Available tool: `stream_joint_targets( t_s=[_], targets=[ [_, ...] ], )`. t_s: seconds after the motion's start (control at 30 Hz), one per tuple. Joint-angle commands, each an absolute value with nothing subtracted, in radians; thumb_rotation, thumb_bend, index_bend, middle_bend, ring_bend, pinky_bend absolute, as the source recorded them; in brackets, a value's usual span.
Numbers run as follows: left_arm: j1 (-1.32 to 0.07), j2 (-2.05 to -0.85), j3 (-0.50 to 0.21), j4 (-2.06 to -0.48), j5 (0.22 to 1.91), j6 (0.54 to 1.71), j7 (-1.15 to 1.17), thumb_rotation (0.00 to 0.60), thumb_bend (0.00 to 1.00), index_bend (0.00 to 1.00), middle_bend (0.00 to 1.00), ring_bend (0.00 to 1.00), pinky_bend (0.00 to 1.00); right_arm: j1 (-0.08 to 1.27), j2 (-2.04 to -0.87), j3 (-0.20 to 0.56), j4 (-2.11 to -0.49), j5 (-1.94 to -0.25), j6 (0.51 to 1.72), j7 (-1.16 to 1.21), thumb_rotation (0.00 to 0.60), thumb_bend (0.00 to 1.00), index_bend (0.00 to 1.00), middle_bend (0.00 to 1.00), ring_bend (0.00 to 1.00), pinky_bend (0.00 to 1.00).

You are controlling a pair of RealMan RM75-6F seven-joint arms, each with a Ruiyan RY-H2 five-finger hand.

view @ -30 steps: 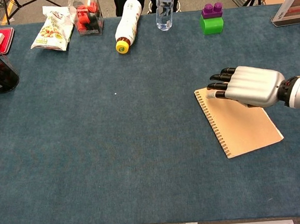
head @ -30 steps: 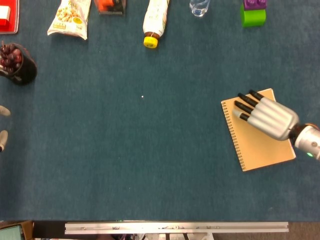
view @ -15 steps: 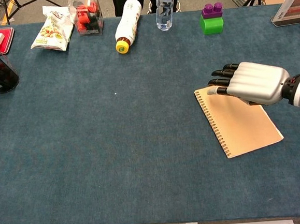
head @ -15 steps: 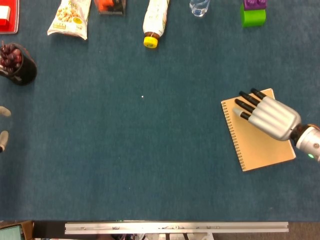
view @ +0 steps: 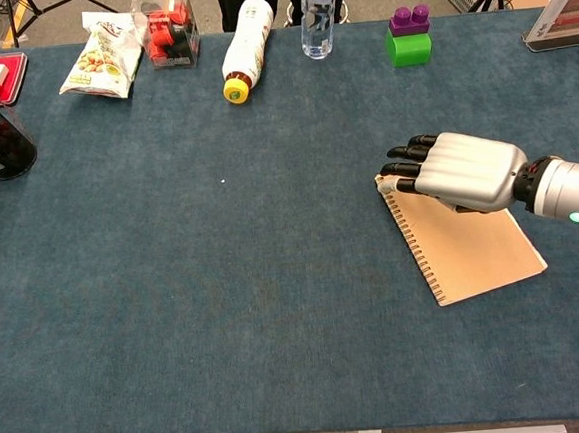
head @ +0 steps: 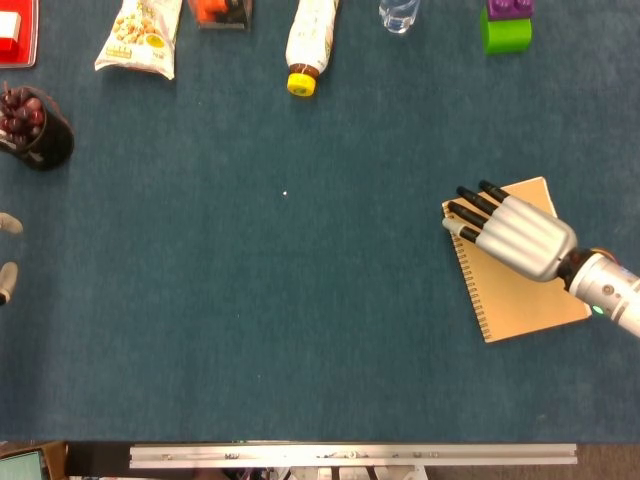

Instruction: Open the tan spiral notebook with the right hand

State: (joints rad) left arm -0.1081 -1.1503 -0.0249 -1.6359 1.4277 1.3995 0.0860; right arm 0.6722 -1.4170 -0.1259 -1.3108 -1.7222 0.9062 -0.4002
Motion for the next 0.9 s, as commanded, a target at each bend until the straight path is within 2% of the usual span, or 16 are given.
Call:
stream_joint_targets(
  t_s=[0.03, 0.4, 0.8, 0.83, 0.9],
  targets=[
    [-0.108, -1.15, -0.024, -1.635, 1.429, 1.399, 0.086, 0.6, 0.32, 0.37, 0.11, 0.16, 0.26, 0.673, -1.43, -0.125, -1.289, -1.718, 0.9, -0.396, 0.6, 1.0, 0.17, 0.16, 0.07, 0.16],
    [-0.109, -1.15, -0.024, -1.636, 1.427, 1.396, 0.085, 0.6, 0.32, 0.37, 0.11, 0.16, 0.26, 0.671, -1.427, -0.129, -1.267, -1.71, 0.892, -0.394, 0.6, 1.0, 0.17, 0.16, 0.07, 0.16],
    [-0.109, -1.151, -0.024, -1.637, 1.428, 1.399, 0.086, 0.6, 0.32, 0.37, 0.11, 0.16, 0.26, 0.654, -1.334, -0.128, -1.364, -1.696, 0.919, -0.418, 0.6, 1.0, 0.17, 0.16, 0.07, 0.16],
    [-0.108, -1.15, -0.025, -1.638, 1.428, 1.4, 0.085, 0.6, 0.32, 0.37, 0.11, 0.16, 0.26, 0.648, -1.323, -0.131, -1.374, -1.704, 0.937, -0.406, 0.6, 0.98, 0.17, 0.16, 0.07, 0.16],
    [-0.108, -1.15, -0.025, -1.637, 1.428, 1.401, 0.083, 0.6, 0.32, 0.37, 0.11, 0.16, 0.26, 0.637, -1.304, -0.139, -1.389, -1.716, 0.965, -0.385, 0.6, 0.88, 0.17, 0.16, 0.07, 0.16]
  ],
)
